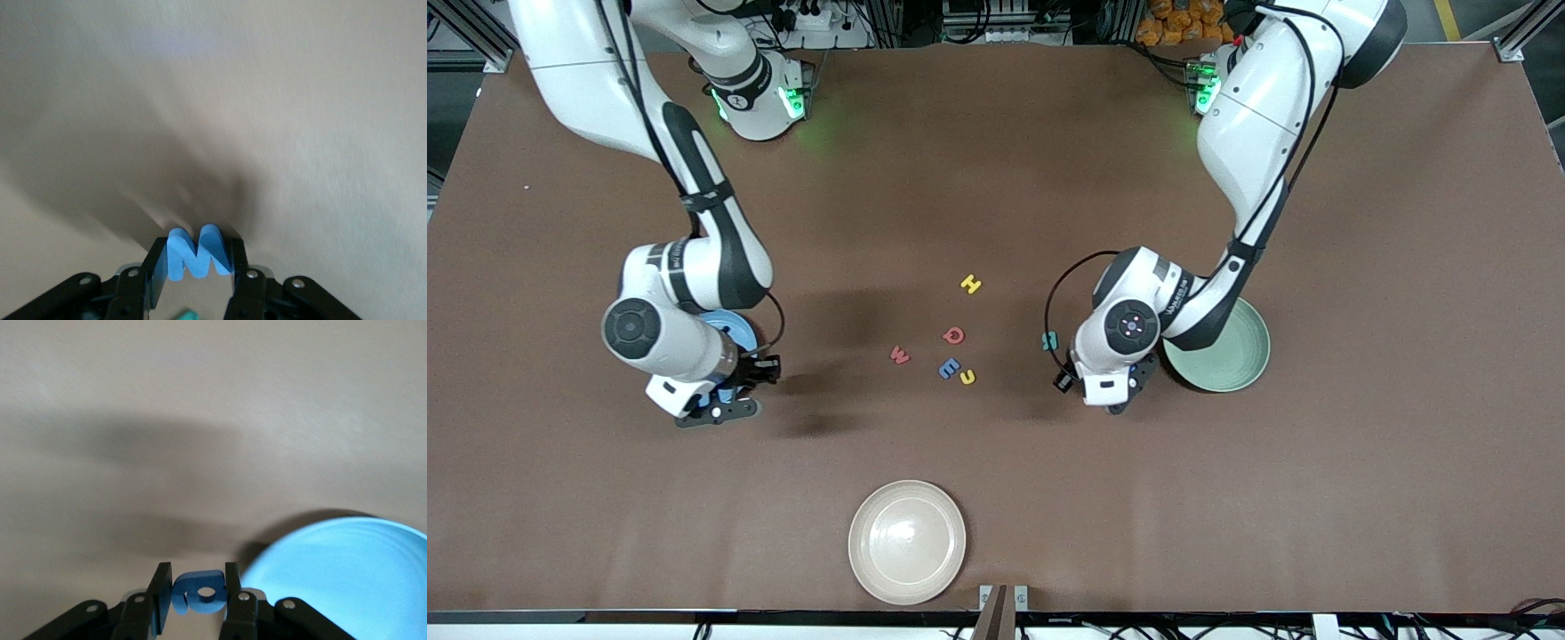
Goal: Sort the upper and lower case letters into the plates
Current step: 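Release the letters onto the blue and green plates with both grippers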
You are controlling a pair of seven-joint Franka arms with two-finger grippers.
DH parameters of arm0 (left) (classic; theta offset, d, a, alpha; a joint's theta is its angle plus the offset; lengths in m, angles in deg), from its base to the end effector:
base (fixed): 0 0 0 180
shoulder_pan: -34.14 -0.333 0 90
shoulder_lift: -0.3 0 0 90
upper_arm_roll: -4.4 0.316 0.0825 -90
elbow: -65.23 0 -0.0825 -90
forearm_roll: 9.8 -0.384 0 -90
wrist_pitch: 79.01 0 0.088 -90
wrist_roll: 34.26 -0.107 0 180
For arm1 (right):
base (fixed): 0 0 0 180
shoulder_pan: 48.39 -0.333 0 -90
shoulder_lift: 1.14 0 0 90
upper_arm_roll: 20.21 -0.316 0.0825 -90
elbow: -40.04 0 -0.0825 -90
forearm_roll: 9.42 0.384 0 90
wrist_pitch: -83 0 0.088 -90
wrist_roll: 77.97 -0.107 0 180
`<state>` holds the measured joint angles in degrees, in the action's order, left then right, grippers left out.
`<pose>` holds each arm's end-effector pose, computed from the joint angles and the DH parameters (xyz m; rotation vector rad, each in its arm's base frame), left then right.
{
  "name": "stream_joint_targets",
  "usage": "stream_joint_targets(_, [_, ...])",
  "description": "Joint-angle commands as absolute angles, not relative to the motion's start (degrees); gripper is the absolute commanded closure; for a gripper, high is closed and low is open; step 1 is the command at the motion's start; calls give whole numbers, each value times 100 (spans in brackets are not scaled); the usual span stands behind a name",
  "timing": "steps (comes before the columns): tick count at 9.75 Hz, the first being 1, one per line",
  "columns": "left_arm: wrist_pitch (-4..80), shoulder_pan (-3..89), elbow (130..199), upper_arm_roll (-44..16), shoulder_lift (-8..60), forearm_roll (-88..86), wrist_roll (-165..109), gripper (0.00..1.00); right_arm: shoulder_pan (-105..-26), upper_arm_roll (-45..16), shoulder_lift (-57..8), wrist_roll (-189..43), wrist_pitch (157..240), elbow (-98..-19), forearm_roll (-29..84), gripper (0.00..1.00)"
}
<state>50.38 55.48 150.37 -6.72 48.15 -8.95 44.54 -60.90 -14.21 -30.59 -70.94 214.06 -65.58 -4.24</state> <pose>0.6104 -0.3623 0.1784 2.7922 1.3105 -0.2422 0.6326 0.0782 0.2427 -3.1117 -0.2908 0.1032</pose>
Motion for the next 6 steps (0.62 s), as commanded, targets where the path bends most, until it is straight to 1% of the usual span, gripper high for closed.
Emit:
stream_joint_targets(1, [4555,5323,15039,-711,4574,-1051,4108,73,-5693,-1493,-2646,-6560,21458,-7104,-424,100])
stream_joint_targets(3, [4107,5059,15022,-746,4355,-998,3608,72,-5385,-1493,-2593,-6130,21353,-7158,-424,99])
stream_joint_targets(4, [3940,4953,15022,-755,4258,-998,3432,71,-5297,-1493,-2602,-6040,21326,-7141,-424,68])
stream_joint_targets(5, [3781,4830,15048,-747,4179,-972,3003,71,-5305,-1493,-2610,-6039,21326,-7141,-424,8])
stream_joint_targets(6, [3588,4673,15100,-747,4100,-980,2590,71,-5348,-1502,-2628,-6048,21326,-7123,-424,0])
